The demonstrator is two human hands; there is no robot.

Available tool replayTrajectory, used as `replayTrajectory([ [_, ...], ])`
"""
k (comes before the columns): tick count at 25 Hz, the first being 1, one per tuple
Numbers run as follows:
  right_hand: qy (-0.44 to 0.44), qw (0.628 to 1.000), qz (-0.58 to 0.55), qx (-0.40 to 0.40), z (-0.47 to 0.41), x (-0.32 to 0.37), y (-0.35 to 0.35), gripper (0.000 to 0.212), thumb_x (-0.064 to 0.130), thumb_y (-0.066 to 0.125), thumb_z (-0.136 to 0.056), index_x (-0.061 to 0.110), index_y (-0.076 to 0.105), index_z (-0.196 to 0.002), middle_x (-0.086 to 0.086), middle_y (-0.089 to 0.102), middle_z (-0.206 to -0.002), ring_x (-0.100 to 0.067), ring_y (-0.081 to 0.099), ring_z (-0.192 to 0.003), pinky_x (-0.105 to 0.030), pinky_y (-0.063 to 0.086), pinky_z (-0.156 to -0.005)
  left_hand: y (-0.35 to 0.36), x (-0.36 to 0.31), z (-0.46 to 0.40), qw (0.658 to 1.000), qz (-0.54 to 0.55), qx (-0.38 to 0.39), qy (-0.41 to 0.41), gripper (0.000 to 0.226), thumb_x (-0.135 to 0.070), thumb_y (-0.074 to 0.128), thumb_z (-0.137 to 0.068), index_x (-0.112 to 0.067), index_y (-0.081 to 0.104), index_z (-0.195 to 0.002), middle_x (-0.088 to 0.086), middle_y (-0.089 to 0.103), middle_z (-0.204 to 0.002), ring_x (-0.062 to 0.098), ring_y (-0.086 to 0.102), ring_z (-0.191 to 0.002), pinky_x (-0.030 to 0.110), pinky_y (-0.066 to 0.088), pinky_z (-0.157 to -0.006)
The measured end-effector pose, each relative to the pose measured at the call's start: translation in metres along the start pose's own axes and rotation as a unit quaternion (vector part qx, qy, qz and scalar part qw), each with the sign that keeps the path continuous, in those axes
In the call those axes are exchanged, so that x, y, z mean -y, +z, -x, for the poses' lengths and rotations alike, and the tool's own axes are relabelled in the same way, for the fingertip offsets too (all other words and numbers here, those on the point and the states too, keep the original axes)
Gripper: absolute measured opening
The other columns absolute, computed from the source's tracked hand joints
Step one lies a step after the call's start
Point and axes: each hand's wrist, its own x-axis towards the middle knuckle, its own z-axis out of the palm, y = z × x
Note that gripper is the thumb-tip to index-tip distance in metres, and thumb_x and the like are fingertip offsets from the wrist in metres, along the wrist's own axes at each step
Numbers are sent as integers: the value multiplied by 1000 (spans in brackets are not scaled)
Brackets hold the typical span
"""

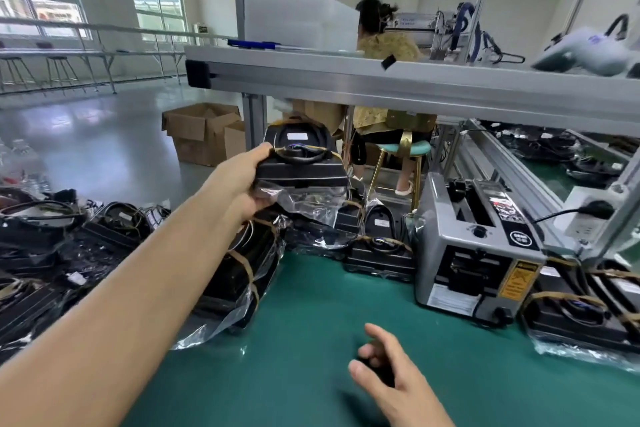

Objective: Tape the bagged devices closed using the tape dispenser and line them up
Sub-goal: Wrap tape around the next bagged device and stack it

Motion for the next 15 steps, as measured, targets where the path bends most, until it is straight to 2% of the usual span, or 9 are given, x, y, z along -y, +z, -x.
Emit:
replayTrajectory([
  [3,8,1000,6,17,-9,-2,-3,45,33,72,-83,46,44,-117,18,60,-100,0,52,-96,-31,29,-109,18,6,-41,998,-30,-15,-59,17,-31,57,-94,-14,54,-97,3,60,-79,17,56,-63,25,45,-43],
  [5,10,1000,0,26,-10,-6,-5,45,30,73,-82,43,47,-116,14,62,-98,-4,53,-95,-33,31,-109,28,12,-59,997,-39,-24,-69,17,-29,55,-96,-14,53,-102,4,59,-84,18,54,-62,23,45,-40],
  [7,0,1000,-4,15,-10,-11,-5,45,28,76,-80,43,50,-114,11,64,-97,-6,56,-95,-33,33,-108,33,18,-72,996,-36,-35,-70,20,-27,54,-97,-15,54,-112,5,62,-99,18,55,-63,28,46,-44],
  [8,-4,1000,-5,4,-10,-13,-4,46,28,77,-78,44,51,-113,10,64,-97,-5,57,-95,-30,34,-107,33,19,-77,996,-36,-38,-70,28,-26,54,-97,-15,54,-122,5,62,-111,19,55,-66,31,45,-48],
  [10,-2,1000,17,5,-13,-16,-2,48,37,77,-76,51,48,-111,13,63,-100,2,56,-97,-12,32,-101,32,21,-88,995,-40,-50,-70,39,-25,54,-96,-15,50,-133,8,59,-126,22,59,-74,32,47,-53],
  [12,0,999,49,19,-15,-16,-2,50,52,75,-72,55,42,-110,17,60,-102,7,54,-100,-1,28,-93,32,21,-92,995,-44,-55,-74,36,-25,54,-97,-11,51,-130,9,62,-116,24,64,-77,27,50,-52],
  [14,-10,998,60,7,-17,-13,-3,60,75,67,-56,66,41,-109,18,62,-99,9,53,-100,-2,29,-94,33,22,-93,994,-53,-59,-71,24,-25,52,-98,-16,54,-120,6,61,-91,22,62,-58,23,47,-40],
  [15,-20,997,70,1,-18,-13,-3,62,86,60,-46,74,44,-105,22,62,-102,11,51,-101,-2,28,-94,32,22,-94,994,-61,-61,-73,24,-24,51,-98,-18,54,-121,5,58,-87,21,58,-55,23,44,-37],
])
